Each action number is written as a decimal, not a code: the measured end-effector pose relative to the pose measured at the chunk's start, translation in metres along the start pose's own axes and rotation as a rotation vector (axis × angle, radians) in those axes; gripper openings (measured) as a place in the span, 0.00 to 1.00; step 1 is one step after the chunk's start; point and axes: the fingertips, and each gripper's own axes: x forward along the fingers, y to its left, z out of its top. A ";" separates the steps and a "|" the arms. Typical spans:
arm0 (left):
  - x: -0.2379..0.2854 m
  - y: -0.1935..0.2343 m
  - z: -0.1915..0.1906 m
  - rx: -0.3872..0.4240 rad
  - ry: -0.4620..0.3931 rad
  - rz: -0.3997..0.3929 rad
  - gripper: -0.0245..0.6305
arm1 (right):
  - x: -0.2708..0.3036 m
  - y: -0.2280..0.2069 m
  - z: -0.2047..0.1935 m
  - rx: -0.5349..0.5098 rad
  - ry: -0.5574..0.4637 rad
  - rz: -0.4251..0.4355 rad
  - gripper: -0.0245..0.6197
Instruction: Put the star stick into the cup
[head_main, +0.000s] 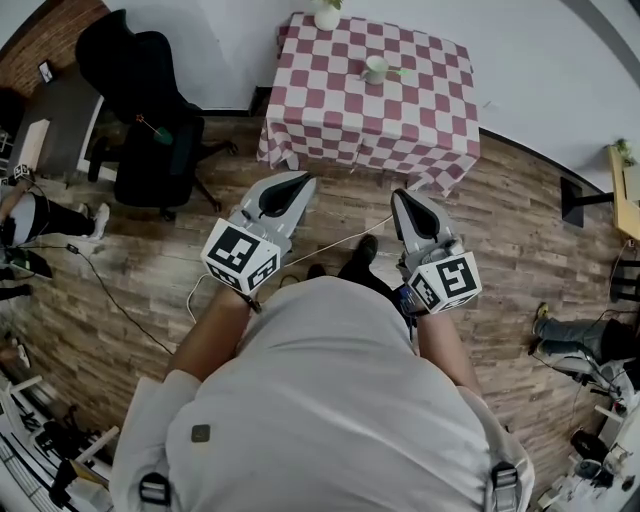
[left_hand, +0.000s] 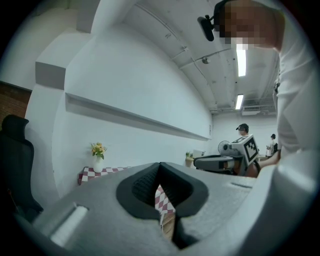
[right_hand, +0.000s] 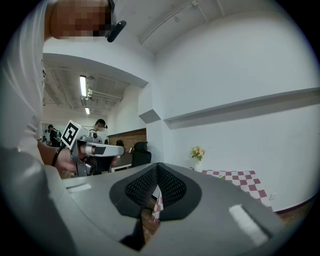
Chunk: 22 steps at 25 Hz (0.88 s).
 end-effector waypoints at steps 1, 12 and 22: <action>-0.002 0.000 -0.001 -0.002 0.000 0.000 0.04 | -0.001 0.002 -0.001 0.000 0.000 0.001 0.05; -0.008 0.002 -0.010 -0.020 0.010 -0.013 0.04 | 0.001 0.015 -0.009 0.005 0.021 0.007 0.05; -0.007 0.003 -0.011 -0.028 0.014 -0.022 0.04 | 0.004 0.017 -0.010 0.006 0.030 0.013 0.05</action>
